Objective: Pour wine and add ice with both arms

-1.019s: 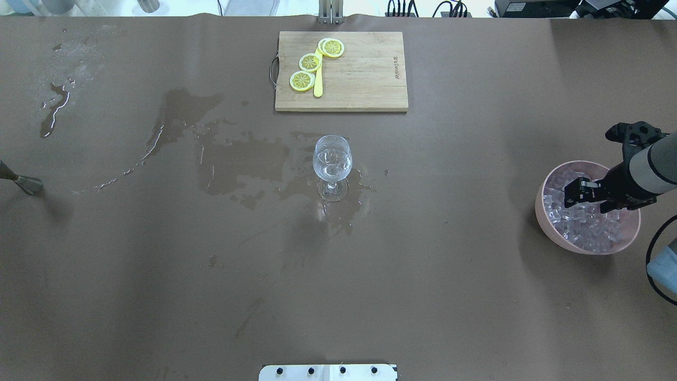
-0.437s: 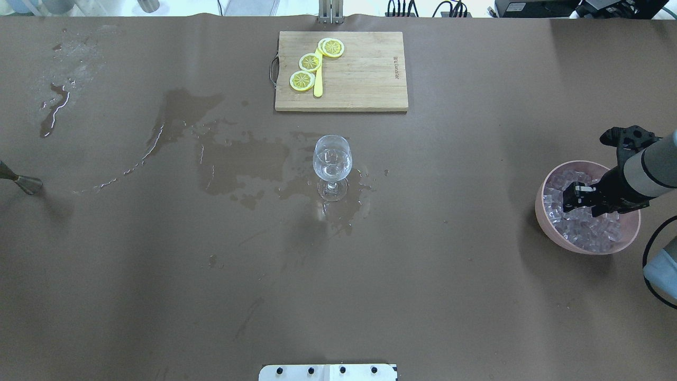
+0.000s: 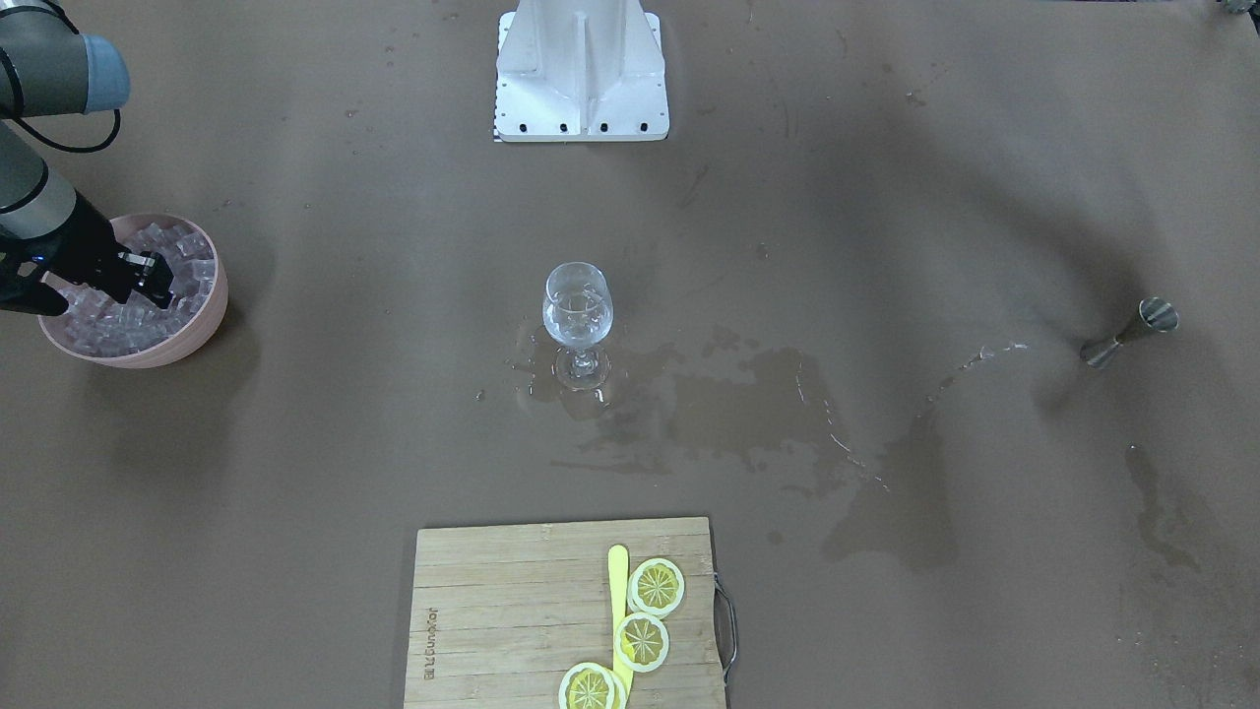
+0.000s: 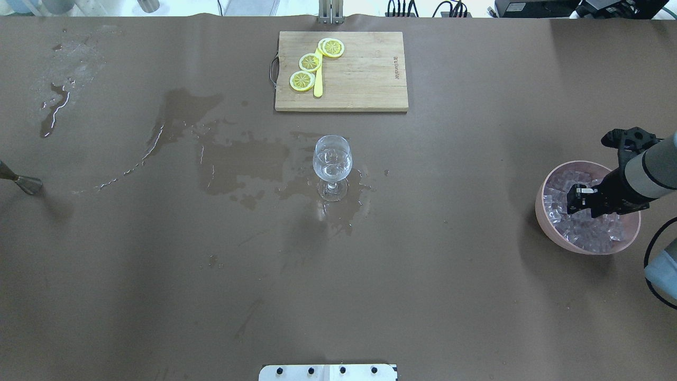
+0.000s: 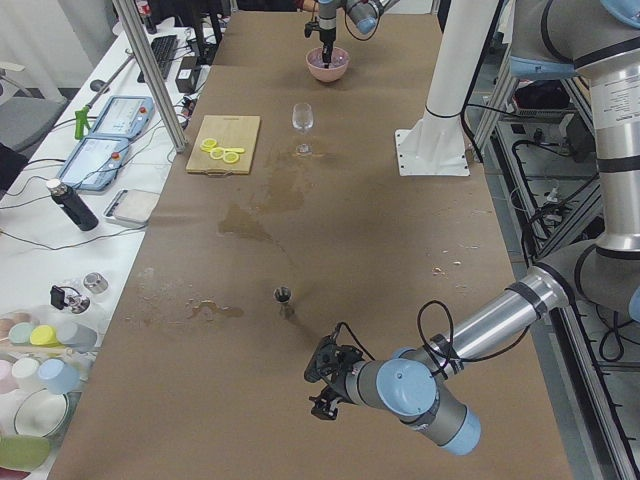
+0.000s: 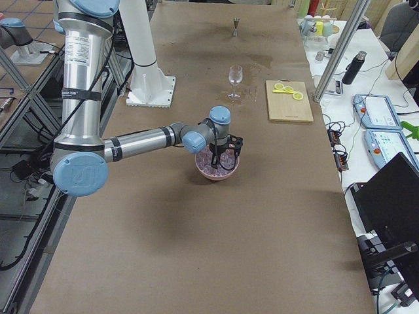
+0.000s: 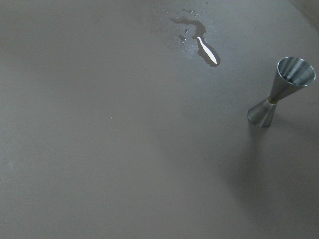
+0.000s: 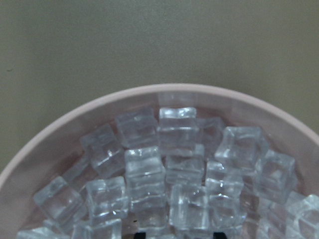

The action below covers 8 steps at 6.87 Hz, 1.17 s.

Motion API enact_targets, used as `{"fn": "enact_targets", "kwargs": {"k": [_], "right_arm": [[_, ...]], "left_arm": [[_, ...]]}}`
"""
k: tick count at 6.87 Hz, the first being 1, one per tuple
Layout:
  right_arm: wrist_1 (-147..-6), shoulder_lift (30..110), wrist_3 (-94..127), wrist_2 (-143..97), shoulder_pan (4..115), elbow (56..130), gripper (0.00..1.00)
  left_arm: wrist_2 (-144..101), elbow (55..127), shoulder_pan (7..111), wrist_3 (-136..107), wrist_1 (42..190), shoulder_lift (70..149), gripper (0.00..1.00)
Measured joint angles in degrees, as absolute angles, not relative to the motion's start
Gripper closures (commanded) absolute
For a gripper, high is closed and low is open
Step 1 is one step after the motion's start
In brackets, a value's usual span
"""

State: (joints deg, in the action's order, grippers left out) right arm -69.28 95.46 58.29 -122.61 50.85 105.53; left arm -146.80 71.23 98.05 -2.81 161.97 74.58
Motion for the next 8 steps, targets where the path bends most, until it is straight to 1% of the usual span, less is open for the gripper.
{"fn": "enact_targets", "kwargs": {"k": [3, 5, 8], "right_arm": [[-69.46, 95.31, 58.03, -124.14, 53.29, 106.64, 0.56], [-69.61, 95.38, 57.88, -124.53, 54.21, 107.04, 0.46], [-69.37, 94.84, 57.86, -123.30, 52.04, 106.79, 0.46]], "left_arm": [[-143.87, 71.22, 93.84, -10.02, 164.16, 74.94, 0.03], [-140.92, 71.22, 91.17, -12.24, 164.28, 76.04, 0.03], [-136.82, 71.07, 88.08, -14.73, 164.30, 77.66, 0.03]]}}
